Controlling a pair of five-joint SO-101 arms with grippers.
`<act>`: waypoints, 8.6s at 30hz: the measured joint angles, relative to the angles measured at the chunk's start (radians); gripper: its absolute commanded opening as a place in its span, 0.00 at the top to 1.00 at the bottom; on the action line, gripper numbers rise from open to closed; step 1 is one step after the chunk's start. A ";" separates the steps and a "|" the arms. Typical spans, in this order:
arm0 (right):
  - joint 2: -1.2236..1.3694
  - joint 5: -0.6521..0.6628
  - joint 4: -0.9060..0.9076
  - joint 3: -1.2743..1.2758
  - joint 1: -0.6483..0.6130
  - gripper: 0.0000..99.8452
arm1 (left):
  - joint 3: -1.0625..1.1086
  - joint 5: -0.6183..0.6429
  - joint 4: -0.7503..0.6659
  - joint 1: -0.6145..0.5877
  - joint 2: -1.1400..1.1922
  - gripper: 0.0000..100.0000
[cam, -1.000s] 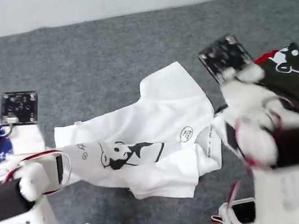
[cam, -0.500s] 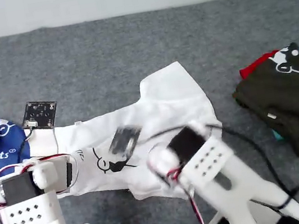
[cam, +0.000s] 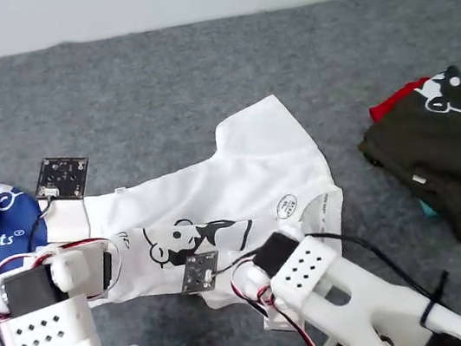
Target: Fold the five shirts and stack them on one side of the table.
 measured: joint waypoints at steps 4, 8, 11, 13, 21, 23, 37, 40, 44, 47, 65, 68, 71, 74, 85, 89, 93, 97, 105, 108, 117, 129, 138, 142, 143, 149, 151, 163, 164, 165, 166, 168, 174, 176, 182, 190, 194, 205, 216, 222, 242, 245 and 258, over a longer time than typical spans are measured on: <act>0.002 0.008 -0.080 0.055 -0.002 0.89 | 0.000 0.000 0.000 0.000 0.000 0.99; 0.003 0.009 -0.146 0.115 -0.002 0.82 | 0.000 0.000 0.000 0.000 0.000 0.99; 0.003 0.012 -0.161 0.117 0.005 0.77 | 0.003 0.000 0.000 0.000 0.000 0.99; 0.003 0.023 -0.173 0.117 0.028 0.77 | 0.003 0.000 0.000 0.000 0.000 0.99; 0.008 0.129 -0.232 0.143 0.153 0.83 | 0.003 0.000 0.000 0.000 0.000 0.99; 0.046 0.140 -0.256 0.153 0.164 0.87 | 0.003 0.000 0.000 0.000 0.000 0.99; 0.328 0.147 -0.219 -0.055 0.176 0.99 | 0.003 0.000 0.000 0.000 0.000 0.99; 0.307 0.138 -0.083 -0.160 0.175 0.99 | 0.003 0.000 0.000 0.000 0.000 0.99; 0.203 0.135 0.103 -0.252 0.175 0.99 | 0.003 0.000 0.000 0.000 0.000 0.99; 0.110 0.132 0.247 -0.265 0.173 0.99 | 0.003 0.000 0.018 0.000 0.000 0.99; -0.104 -0.129 0.342 -0.773 0.773 0.99 | -0.218 -0.080 0.138 0.000 0.000 0.99; -0.132 -0.190 0.342 -0.907 0.809 0.99 | -0.218 -0.080 0.138 0.000 0.000 0.99; -0.189 -0.213 0.342 -0.993 0.809 0.99 | -0.218 -0.080 0.138 0.000 0.000 0.99; -0.256 -0.216 0.344 -1.046 0.816 0.99 | -0.218 -0.080 0.138 0.000 0.000 0.99; -0.350 -0.219 0.344 -1.227 0.816 0.99 | -0.238 -0.080 0.138 0.002 0.000 0.99; -0.327 -0.219 0.344 -1.186 0.816 0.99 | -0.288 -0.077 0.138 0.002 -0.002 0.99; -0.222 -0.219 0.344 -1.069 0.816 0.99 | -0.305 -0.077 0.138 -0.005 0.000 0.99; -0.146 -0.219 0.344 -1.040 0.816 0.99 | -0.307 -0.077 0.117 -0.052 0.018 0.99; 0.104 -0.158 0.316 -1.036 0.815 0.99 | -0.307 -0.075 0.041 -0.069 0.279 0.99; 0.219 -0.143 0.264 -1.036 0.784 0.99 | -0.307 -0.074 0.018 -0.069 0.373 0.99; 0.506 -0.124 -0.002 -1.036 0.694 0.99 | -0.307 -0.072 -0.109 -0.069 0.626 0.99; 0.861 -0.124 -0.193 -1.220 0.695 0.99 | -0.307 -0.072 -0.367 -0.069 0.859 0.99; 1.125 -0.124 -0.193 -1.528 0.694 0.99 | -0.324 -0.028 -0.482 -0.069 0.898 0.99; 1.215 -0.124 -0.193 -1.639 0.687 0.99 | -0.359 -0.020 -0.482 -0.069 0.950 0.99; 1.240 -0.124 -0.193 -1.660 0.687 0.99 | -0.370 -0.018 -0.482 -0.069 0.967 0.99; 1.379 -0.124 -0.193 -1.749 0.689 0.99 | -0.422 -0.018 -0.491 -0.069 1.083 0.99; 1.424 -0.124 -0.193 -1.792 0.689 0.98 | -0.459 -0.018 -0.491 -0.069 1.126 0.98; 1.620 -0.124 -0.187 -2.041 0.690 0.78 | -0.657 -0.023 -0.485 -0.075 1.324 0.85; 1.633 -0.124 -0.187 -2.055 0.690 0.78 | -0.661 -0.023 -0.480 -0.075 1.327 0.84; 1.639 -0.124 -0.183 -2.064 0.689 0.78 | -0.666 -0.023 -0.474 -0.072 1.329 0.84; 1.640 -0.124 -0.173 -2.078 0.689 0.78 | -0.674 -0.021 -0.468 -0.071 1.329 0.84; 1.640 -0.124 -0.121 -2.122 0.690 0.78 | -0.706 -0.021 -0.434 -0.063 1.332 0.84; 1.608 -0.097 0.219 -2.343 0.710 0.78 | -0.939 -0.020 -0.213 -0.084 1.335 0.73; 1.570 -0.077 0.319 -2.381 0.743 0.78 | -1.026 -0.018 -0.140 -0.115 1.339 0.71; 1.456 -0.078 0.342 -2.137 0.867 0.78 | -1.115 -0.018 0.008 -0.207 1.346 0.71; 1.243 -0.112 0.342 -1.544 0.876 0.78 | -1.119 -0.018 0.130 -0.215 1.346 0.71; 1.226 -0.118 0.287 -1.418 0.859 0.78 | -1.119 -0.018 0.132 -0.215 1.346 0.71; 1.278 -0.146 0.236 -1.358 0.810 0.98 | -1.119 0.020 0.132 -0.204 1.346 0.71; 1.280 -0.120 0.272 -1.358 0.959 0.99 | -1.119 0.021 0.132 -0.199 1.346 0.71; 1.232 -0.069 0.324 -1.352 1.033 0.99 | -1.119 0.021 0.132 -0.203 1.346 0.71; 0.807 -0.075 0.342 -1.240 1.082 0.79 | -0.987 0.028 0.132 -0.175 1.346 0.71; 0.684 -0.084 0.342 -1.215 1.013 0.79 | -0.961 0.032 0.133 -0.127 1.346 0.71; 0.710 -0.186 0.345 -1.111 0.876 0.79 | -0.796 0.032 0.133 -0.081 1.346 0.71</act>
